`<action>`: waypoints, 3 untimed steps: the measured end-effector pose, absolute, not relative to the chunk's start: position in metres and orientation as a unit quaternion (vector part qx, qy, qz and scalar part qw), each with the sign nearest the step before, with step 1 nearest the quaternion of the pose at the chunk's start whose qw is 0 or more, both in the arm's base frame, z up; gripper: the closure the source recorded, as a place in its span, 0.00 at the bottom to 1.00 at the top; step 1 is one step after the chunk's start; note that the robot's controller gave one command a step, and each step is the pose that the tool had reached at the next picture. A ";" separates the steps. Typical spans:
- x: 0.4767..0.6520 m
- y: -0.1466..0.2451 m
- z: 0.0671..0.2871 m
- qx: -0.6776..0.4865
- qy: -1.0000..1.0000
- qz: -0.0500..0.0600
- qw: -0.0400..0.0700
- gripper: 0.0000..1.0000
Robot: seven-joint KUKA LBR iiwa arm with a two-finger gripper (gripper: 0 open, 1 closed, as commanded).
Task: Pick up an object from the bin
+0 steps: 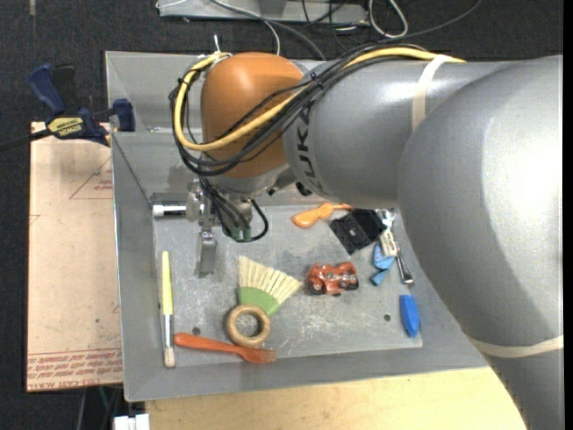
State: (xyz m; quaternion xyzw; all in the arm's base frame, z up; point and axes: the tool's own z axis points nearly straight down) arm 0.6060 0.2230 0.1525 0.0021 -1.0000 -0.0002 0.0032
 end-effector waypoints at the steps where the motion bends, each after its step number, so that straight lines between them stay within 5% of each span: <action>1: 0.608 0.222 0.157 0.001 -1.000 -0.001 -0.001 0.00; 2: 0.563 0.178 0.084 0.195 -0.981 -0.001 -0.001 0.00; 3: 0.548 0.145 0.108 0.173 -0.985 -0.002 -0.003 0.00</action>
Offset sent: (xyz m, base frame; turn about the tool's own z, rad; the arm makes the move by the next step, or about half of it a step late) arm -0.0516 -0.0545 -0.0825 -0.4578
